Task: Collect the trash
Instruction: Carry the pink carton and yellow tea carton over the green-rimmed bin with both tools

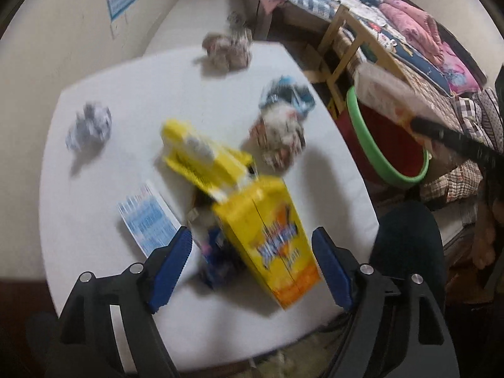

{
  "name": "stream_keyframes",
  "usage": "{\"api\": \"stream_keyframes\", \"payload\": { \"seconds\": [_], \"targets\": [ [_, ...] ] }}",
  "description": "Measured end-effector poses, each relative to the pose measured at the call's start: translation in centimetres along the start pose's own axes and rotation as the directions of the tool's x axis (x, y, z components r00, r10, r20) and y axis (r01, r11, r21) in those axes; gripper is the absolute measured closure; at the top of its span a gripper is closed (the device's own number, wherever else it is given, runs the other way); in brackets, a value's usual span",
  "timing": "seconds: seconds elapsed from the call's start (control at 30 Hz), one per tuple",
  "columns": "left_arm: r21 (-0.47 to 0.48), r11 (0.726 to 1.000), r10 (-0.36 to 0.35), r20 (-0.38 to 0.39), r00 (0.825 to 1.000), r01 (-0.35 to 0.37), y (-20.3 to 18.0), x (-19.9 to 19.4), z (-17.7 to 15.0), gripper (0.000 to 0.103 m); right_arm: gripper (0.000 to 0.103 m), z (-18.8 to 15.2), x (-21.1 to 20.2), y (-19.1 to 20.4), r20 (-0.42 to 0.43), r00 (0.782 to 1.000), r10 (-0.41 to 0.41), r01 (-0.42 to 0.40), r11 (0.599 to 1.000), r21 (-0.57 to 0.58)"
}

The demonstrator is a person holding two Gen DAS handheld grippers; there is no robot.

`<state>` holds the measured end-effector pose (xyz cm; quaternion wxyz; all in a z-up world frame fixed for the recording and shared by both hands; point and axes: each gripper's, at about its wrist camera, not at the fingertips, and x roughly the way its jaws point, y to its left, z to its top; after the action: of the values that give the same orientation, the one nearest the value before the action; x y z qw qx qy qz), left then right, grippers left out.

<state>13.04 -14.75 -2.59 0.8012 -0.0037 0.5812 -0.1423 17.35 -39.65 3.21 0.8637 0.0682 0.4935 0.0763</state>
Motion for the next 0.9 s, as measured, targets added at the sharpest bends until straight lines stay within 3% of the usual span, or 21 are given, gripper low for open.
{"api": "stream_keyframes", "payload": {
  "seconds": [0.23, 0.4, 0.53, 0.7, 0.9],
  "targets": [
    [-0.139, 0.988, 0.067, -0.037, 0.997, -0.072, -3.1, 2.7, -2.0, 0.028, 0.054, -0.5, 0.1, 0.5, -0.012, 1.0, 0.015, -0.015, 0.999, -0.029],
    [-0.232, 0.959, 0.152, -0.073, 0.986, -0.165, -3.3, 4.7, -2.1, 0.029, 0.054, -0.9, -0.1, 0.1, -0.018, 1.0, 0.019, -0.02, 0.999, -0.049],
    [-0.303, 0.933, 0.167, -0.113, 0.979, -0.194, -2.3, 6.6, -2.1, 0.029, 0.054, -1.1, 0.1, -0.4, -0.02, 0.999, 0.024, -0.025, 0.998, -0.049],
    [-0.347, 0.924, 0.125, -0.124, 0.984, -0.161, -1.5, 7.7, -2.4, 0.04, 0.054, -1.2, 0.3, -0.9, -0.019, 0.999, 0.032, -0.032, 0.999, -0.03],
    [-0.318, 0.94, 0.102, -0.079, 0.992, -0.122, -1.9, 5.9, -2.4, 0.042, 0.054, -1.4, 0.2, -1.2, -0.014, 0.999, 0.035, -0.035, 0.999, -0.022]
  ]
}}
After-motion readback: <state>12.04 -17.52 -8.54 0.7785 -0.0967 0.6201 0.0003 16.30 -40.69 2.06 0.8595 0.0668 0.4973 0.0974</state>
